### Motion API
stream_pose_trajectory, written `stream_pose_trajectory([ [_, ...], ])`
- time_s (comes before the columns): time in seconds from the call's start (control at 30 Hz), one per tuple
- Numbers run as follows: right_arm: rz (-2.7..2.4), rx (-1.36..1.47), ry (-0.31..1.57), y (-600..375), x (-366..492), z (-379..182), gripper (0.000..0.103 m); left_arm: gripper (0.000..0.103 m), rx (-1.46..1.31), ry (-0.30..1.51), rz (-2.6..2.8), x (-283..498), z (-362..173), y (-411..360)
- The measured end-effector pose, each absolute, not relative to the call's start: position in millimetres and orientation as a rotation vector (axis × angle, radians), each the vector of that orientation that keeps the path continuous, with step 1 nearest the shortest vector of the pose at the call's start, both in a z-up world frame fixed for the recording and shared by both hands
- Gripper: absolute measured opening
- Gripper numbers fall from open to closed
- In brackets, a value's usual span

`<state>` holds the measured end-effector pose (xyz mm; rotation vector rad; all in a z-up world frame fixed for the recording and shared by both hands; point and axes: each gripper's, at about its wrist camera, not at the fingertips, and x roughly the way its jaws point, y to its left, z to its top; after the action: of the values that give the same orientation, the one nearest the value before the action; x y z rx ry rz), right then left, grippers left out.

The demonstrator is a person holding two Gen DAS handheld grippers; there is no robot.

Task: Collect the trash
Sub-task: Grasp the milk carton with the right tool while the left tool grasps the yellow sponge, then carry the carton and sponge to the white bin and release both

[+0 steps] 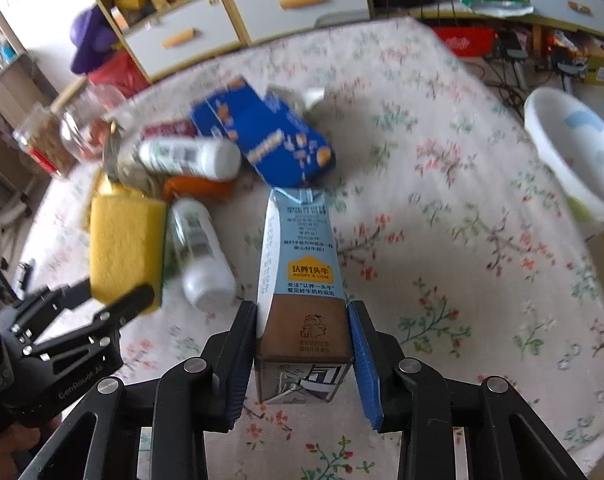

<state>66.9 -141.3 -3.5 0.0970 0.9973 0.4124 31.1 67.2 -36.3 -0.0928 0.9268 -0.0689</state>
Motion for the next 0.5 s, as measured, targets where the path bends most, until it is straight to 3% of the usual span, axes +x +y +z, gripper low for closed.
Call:
stream_pose_trajectory([
  [0.5,0.171,0.144,0.942,-249.0,150.7,53.0,0.040,0.054,-0.115,0.956,-0.171,89.5,4.9,19.4],
])
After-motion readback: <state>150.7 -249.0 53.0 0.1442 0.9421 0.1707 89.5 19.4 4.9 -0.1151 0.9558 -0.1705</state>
